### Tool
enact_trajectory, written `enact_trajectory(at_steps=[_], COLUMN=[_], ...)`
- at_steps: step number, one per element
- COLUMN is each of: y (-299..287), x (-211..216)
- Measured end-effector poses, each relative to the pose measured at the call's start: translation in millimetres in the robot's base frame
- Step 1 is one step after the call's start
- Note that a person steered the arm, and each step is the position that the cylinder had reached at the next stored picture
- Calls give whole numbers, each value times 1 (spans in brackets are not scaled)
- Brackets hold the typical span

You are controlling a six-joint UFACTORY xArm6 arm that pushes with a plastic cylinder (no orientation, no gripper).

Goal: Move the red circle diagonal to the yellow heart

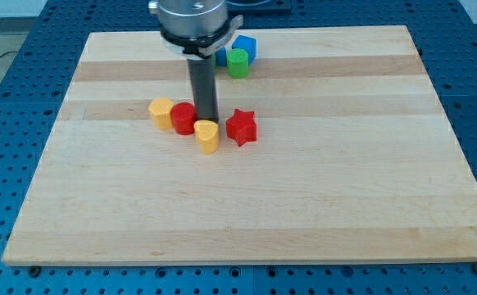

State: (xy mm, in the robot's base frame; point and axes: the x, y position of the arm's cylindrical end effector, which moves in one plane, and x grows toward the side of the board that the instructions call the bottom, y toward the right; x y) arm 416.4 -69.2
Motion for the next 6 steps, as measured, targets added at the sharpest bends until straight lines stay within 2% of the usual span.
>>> enact_trajectory(at_steps=[1, 2, 3, 4, 5, 6], y=[21, 26, -35, -61, -57, -37], x=[-14, -47, -25, 27, 39, 7])
